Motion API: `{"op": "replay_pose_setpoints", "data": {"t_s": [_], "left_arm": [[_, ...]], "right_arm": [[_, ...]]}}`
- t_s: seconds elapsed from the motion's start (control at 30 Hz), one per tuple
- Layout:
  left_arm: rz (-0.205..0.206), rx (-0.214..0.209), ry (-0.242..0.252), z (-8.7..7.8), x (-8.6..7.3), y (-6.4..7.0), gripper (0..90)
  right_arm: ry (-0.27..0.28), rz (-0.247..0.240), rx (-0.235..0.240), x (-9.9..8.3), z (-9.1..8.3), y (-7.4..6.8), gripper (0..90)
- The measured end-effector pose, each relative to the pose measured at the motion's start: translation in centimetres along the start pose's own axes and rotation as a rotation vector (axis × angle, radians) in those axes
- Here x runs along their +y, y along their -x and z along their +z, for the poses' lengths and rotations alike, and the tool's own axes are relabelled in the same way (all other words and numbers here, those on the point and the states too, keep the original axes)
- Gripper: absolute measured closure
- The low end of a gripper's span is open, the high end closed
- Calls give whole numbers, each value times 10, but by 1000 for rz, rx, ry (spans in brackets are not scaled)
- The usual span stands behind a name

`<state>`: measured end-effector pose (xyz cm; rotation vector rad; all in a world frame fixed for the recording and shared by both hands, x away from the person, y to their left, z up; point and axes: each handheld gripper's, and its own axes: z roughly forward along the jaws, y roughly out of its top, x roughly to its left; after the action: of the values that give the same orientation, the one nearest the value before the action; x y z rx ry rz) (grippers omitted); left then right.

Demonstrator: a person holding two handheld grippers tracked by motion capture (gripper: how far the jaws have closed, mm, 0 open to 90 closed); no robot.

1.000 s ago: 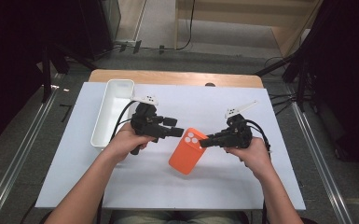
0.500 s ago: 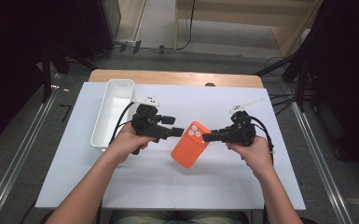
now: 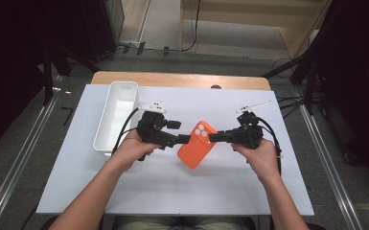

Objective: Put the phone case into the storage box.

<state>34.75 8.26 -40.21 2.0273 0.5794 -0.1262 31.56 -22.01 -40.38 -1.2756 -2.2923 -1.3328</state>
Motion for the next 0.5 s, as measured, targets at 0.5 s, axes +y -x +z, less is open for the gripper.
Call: {"op": "replay_pose_setpoints", "data": {"t_s": [0.5], "left_arm": [[-21,89,31,-5,1,-5,211]], "right_arm": [[-31,69,-24,14,11,5,747]]}}
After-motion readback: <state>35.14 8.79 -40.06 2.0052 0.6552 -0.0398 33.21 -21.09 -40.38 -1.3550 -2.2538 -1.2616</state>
